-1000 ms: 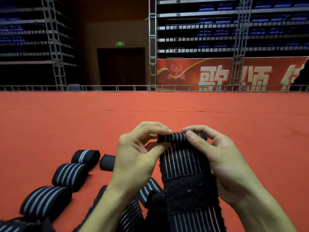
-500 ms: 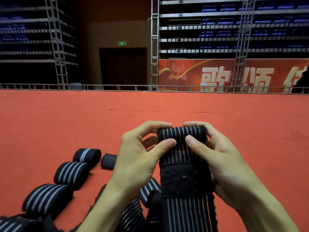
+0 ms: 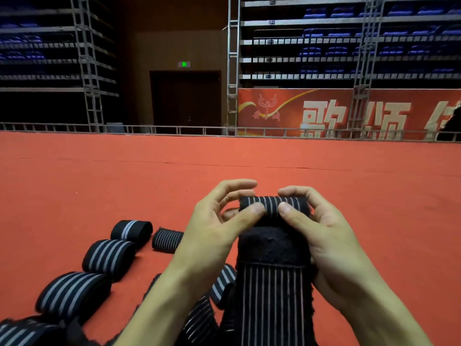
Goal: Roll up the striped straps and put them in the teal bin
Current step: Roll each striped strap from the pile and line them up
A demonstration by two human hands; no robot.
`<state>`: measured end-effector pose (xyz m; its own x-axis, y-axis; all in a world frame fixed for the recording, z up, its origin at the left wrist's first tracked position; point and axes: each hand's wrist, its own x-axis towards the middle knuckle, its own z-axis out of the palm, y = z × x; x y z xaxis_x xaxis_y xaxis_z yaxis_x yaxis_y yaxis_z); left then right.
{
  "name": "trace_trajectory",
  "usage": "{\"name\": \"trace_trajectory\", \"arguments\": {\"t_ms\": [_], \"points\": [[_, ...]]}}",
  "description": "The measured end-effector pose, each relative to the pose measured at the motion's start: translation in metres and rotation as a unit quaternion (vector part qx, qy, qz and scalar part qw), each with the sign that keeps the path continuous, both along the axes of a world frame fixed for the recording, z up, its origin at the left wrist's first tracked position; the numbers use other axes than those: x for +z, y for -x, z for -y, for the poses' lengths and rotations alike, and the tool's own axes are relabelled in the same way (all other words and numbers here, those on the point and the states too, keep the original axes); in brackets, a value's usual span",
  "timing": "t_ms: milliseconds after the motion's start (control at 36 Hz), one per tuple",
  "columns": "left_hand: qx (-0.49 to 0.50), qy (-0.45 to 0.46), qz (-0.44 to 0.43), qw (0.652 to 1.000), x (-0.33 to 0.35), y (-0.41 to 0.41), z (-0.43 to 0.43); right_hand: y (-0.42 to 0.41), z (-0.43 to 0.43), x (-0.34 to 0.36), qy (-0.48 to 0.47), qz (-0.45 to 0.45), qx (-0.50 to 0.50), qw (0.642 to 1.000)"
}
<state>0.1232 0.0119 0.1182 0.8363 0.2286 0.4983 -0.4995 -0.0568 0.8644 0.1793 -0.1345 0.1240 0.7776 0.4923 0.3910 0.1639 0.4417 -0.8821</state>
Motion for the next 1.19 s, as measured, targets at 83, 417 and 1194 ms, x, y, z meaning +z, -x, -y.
{"name": "trace_trajectory", "arguments": {"t_ms": [83,417,1194], "points": [[0.018,0.010,-0.044,0.999,-0.002,-0.005,0.001,-0.001,0.000,-0.002,0.007,-0.004,-0.006,1.000],[0.007,-0.062,-0.073,0.995,-0.004,-0.003,0.002,0.000,-0.001,-0.005,0.039,0.013,0.024,0.999],[0.034,0.013,0.017,0.999,0.000,-0.003,0.006,0.003,-0.016,-0.014,0.052,0.076,-0.002,0.996]]}}
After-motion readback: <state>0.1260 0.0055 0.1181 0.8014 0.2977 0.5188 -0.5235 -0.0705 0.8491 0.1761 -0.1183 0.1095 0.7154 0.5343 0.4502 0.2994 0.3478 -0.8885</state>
